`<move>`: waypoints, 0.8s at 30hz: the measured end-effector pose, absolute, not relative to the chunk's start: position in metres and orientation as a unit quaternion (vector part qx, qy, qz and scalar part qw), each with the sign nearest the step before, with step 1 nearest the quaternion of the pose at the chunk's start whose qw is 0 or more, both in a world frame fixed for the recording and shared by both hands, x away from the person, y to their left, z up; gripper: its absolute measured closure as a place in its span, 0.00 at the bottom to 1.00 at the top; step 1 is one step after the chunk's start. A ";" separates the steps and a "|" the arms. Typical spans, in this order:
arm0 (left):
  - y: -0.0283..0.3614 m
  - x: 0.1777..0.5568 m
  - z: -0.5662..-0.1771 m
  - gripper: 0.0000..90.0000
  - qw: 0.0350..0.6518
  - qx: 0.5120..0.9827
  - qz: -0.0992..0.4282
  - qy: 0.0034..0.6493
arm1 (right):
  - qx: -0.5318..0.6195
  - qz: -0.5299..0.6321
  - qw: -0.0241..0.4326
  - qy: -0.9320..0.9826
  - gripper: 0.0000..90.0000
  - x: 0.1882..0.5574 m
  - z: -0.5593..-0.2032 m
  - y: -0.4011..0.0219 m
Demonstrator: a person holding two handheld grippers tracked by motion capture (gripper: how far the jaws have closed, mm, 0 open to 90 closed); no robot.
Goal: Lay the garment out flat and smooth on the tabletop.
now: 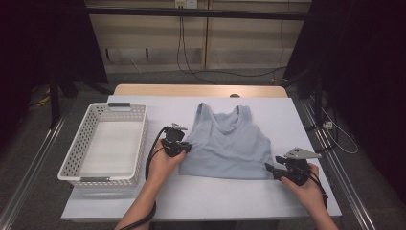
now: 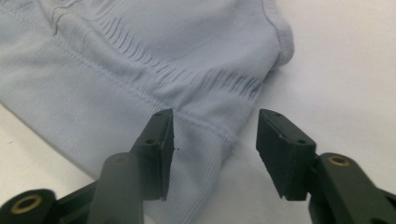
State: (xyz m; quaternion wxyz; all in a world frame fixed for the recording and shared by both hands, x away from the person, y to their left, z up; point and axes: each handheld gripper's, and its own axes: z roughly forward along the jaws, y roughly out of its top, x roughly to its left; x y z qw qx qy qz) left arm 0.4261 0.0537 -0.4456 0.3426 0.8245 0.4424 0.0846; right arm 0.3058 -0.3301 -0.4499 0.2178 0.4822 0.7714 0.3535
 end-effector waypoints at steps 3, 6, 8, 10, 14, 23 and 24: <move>0.054 0.428 -0.445 0.97 0.343 0.823 0.076 0.447 | 0.489 0.343 0.215 0.773 0.62 0.305 -0.452 -0.330; 0.055 0.429 -0.444 0.99 0.343 0.823 0.078 0.445 | 0.485 0.346 0.209 0.776 0.76 0.306 -0.455 -0.330; 0.056 0.430 -0.444 0.99 0.346 0.822 0.079 0.446 | 0.478 0.342 0.215 0.780 0.93 0.308 -0.453 -0.330; 0.057 0.432 -0.442 0.99 0.350 0.820 0.081 0.447 | 0.473 0.354 0.213 0.779 0.98 0.309 -0.449 -0.330; 0.058 0.435 -0.439 0.99 0.357 0.815 0.089 0.448 | 0.472 0.359 0.223 0.773 0.98 0.312 -0.447 -0.329; 0.060 0.442 -0.447 0.99 0.357 0.813 0.082 0.453 | 0.475 0.353 0.220 0.776 0.96 0.316 -0.454 -0.329; 0.060 0.441 -0.446 0.97 0.357 0.813 0.082 0.452 | 0.475 0.352 0.221 0.776 0.95 0.316 -0.454 -0.329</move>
